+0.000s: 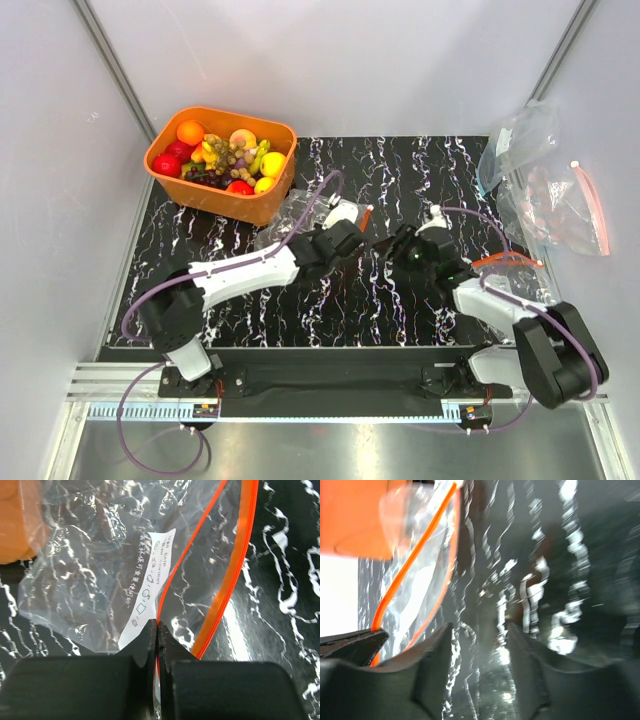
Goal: Place the food in the zip-top bag and seal the zipper
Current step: Open the zipper of the food storage bag at the center of the board.
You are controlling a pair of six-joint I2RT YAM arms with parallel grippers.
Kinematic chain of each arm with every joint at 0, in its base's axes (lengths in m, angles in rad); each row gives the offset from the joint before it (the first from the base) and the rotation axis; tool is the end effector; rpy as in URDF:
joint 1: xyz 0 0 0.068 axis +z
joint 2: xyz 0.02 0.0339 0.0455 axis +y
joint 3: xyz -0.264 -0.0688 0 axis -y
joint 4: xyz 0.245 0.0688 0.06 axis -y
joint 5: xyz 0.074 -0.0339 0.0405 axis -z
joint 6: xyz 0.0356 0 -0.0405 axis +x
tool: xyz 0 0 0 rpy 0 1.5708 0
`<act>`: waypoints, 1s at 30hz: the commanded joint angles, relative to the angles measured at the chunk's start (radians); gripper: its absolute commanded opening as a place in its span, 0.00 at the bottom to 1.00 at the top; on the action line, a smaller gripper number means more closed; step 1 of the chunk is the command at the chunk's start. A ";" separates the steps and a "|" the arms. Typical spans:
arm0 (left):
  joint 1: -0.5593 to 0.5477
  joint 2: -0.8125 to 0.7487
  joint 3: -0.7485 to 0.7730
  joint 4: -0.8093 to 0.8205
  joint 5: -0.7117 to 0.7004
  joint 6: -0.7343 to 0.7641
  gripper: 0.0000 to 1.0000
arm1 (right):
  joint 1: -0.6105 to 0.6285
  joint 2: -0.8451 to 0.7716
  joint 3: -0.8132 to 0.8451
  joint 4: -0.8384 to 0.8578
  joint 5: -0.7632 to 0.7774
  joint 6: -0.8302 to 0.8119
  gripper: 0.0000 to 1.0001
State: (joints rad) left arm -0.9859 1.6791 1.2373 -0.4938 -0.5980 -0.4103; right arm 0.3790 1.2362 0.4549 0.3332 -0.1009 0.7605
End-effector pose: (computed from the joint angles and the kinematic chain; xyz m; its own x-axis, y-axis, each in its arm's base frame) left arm 0.2138 -0.2866 0.2422 -0.6088 0.3223 -0.7249 0.2855 0.9415 0.1789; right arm 0.2292 0.0951 0.1855 -0.6035 0.4978 -0.6229 -0.0504 0.7558 0.6528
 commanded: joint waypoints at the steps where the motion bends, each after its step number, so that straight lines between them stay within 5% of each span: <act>1: -0.002 -0.054 -0.051 0.119 0.044 0.011 0.00 | 0.072 0.068 0.030 0.142 -0.005 0.109 0.61; 17: -0.002 -0.163 -0.168 0.215 0.017 0.030 0.00 | 0.228 0.304 0.203 0.119 0.150 0.243 0.57; 30: -0.004 -0.263 -0.242 0.270 -0.031 0.031 0.00 | 0.308 0.301 0.209 0.035 0.266 0.301 0.57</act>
State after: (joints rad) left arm -0.9894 1.4578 1.0084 -0.2962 -0.5861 -0.3828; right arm 0.6647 1.5463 0.6315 0.3897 0.0982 1.0397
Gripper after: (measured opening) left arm 0.012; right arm 0.574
